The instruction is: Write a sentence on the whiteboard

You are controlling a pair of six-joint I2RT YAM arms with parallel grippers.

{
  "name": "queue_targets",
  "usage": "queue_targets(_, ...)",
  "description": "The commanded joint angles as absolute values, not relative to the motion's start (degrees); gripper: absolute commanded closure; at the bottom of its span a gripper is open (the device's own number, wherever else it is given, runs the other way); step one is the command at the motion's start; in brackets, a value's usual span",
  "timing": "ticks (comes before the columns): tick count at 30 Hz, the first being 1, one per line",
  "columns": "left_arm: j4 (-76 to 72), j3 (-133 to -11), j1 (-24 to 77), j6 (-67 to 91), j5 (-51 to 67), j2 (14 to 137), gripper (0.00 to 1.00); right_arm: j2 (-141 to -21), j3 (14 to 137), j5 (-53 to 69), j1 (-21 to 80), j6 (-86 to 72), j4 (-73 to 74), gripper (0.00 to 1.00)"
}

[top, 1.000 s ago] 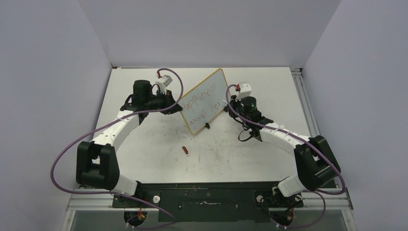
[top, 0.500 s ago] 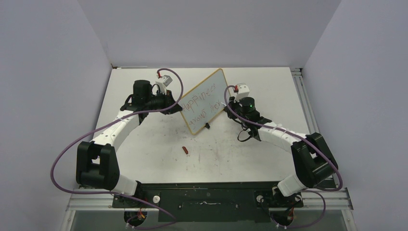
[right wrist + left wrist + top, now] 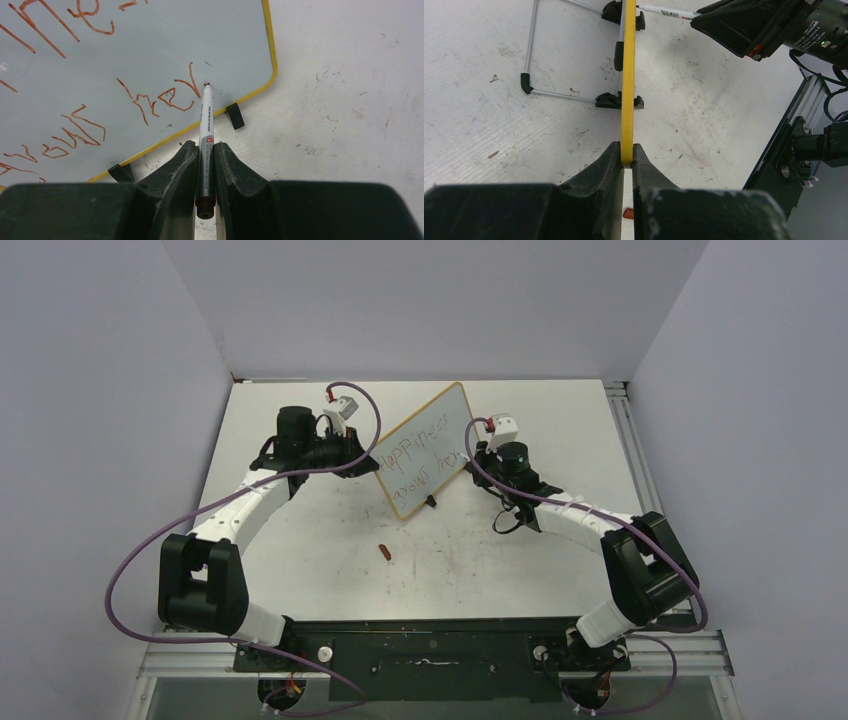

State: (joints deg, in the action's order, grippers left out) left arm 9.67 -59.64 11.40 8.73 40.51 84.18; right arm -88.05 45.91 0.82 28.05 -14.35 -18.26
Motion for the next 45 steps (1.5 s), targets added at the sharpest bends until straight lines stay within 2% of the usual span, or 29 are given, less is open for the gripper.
queue_targets(1,9.58,-62.13,11.25,9.23,41.65,83.82,1.0,-89.24,48.05,0.18,27.71,-14.72,-23.67,0.95)
queue_targets(45,9.43,-62.17,11.25,9.4,41.96,83.72,1.0,-86.57,44.76,0.18,30.15,-14.26,-23.76,0.95)
